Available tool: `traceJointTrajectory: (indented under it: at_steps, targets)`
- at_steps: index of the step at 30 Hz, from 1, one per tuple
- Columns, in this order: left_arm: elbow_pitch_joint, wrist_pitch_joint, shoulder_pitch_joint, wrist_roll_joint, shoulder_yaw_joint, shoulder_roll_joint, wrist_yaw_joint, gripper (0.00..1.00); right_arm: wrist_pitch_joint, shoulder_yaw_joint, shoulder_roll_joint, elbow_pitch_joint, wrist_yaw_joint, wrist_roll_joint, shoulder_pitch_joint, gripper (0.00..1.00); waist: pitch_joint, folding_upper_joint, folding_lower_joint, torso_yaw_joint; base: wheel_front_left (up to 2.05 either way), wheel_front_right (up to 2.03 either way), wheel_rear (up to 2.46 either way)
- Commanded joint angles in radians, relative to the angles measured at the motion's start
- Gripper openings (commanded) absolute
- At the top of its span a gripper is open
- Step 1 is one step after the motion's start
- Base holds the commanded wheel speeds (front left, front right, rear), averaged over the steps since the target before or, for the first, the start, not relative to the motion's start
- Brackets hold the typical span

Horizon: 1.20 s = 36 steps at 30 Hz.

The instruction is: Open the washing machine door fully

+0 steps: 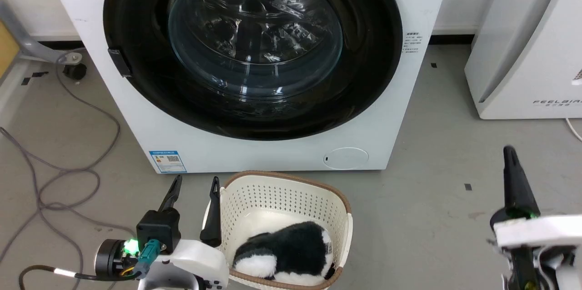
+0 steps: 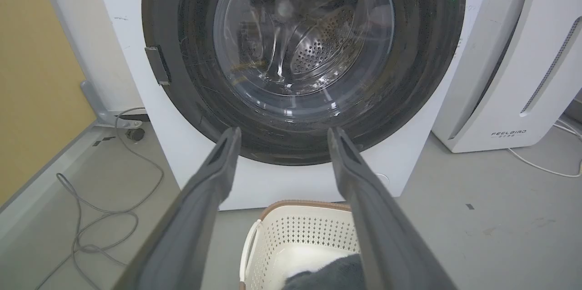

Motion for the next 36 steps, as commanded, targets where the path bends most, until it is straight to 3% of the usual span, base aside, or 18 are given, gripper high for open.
traceJointTrajectory:
  at_steps: [1,9,17,29,36]
  targets:
    - [0.004,-0.01,-0.021,-0.007,-0.008,0.0,0.005,1.0,-0.008,-0.007,0.001,0.016,0.003,0.068,-0.043,0.0,0.006,0.0,0.0,-0.002,0.0,0.0,0.0]
    - [0.001,-0.027,-0.045,-0.003,-0.013,0.001,0.008,1.0,-0.024,0.017,-0.035,0.103,0.003,0.246,-0.214,0.0,0.042,0.0,0.0,-0.011,0.0,0.0,0.0]
    - [-0.007,-0.044,-0.084,-0.001,-0.03,0.001,0.008,1.0,-0.04,0.095,-0.132,0.245,0.004,0.418,-0.426,0.0,0.092,0.0,0.0,-0.002,0.0,0.0,0.0]
    - [-0.048,-0.069,-0.155,0.008,-0.073,0.001,0.018,1.0,-0.003,0.329,-0.285,0.477,0.004,0.664,-0.787,0.0,0.203,0.0,0.0,0.02,0.0,0.0,0.0]
    - [-0.072,-0.083,-0.19,0.012,-0.094,0.001,0.028,1.0,0.081,0.51,-0.332,0.633,0.005,0.788,-1.016,0.0,0.263,0.0,0.0,0.028,0.0,0.0,0.0]
